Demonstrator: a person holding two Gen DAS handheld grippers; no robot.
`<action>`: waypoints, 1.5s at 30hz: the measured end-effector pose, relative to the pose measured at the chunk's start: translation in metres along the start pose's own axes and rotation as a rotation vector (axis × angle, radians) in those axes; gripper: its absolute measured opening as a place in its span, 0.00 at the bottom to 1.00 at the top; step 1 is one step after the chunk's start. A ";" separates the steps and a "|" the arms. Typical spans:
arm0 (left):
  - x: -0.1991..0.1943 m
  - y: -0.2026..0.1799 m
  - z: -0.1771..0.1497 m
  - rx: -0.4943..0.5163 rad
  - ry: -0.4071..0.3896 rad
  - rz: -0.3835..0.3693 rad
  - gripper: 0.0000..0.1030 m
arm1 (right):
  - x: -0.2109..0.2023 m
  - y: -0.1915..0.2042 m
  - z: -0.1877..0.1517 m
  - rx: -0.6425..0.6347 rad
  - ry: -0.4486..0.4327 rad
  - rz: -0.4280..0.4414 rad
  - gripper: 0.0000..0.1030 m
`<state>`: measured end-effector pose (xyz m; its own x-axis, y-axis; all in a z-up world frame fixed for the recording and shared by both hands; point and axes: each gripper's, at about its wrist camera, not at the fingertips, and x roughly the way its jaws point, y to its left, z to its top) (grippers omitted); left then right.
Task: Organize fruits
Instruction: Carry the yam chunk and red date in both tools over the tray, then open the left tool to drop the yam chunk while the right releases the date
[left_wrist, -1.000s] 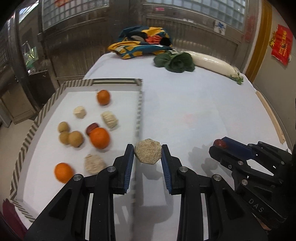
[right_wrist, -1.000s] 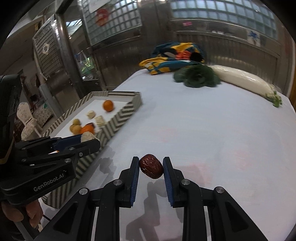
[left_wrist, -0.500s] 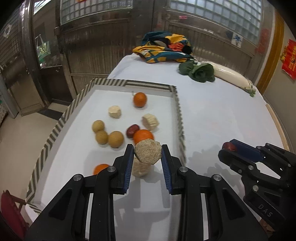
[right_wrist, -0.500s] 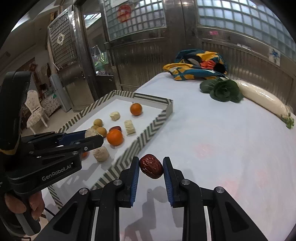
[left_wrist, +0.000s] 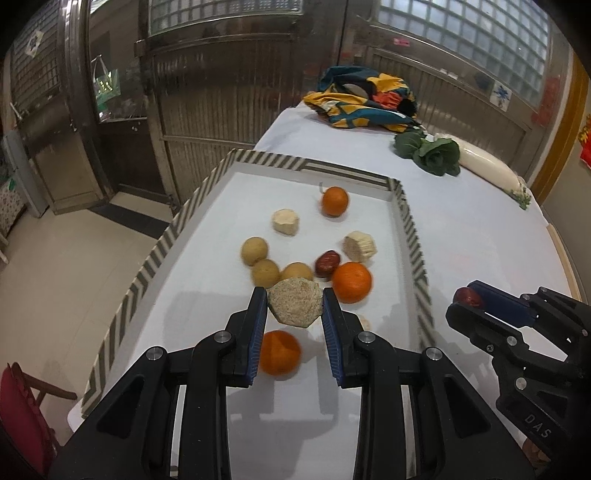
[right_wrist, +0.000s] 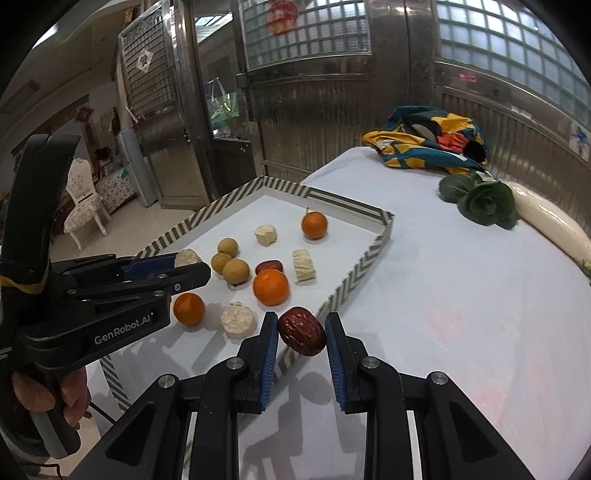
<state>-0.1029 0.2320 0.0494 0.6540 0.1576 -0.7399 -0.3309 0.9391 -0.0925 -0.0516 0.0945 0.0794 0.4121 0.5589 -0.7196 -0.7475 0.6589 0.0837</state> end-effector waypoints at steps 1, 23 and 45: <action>0.001 0.004 0.000 -0.009 0.002 0.003 0.28 | 0.001 0.002 0.001 -0.003 0.002 0.002 0.24; 0.032 0.047 -0.001 -0.076 0.085 0.034 0.28 | 0.062 0.047 0.033 -0.136 0.080 0.087 0.24; 0.045 0.050 0.002 -0.092 0.119 0.051 0.28 | 0.089 0.056 0.036 -0.157 0.087 0.107 0.24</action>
<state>-0.0888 0.2864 0.0125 0.5514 0.1618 -0.8184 -0.4261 0.8980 -0.1095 -0.0383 0.1996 0.0455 0.2847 0.5710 -0.7700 -0.8592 0.5082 0.0591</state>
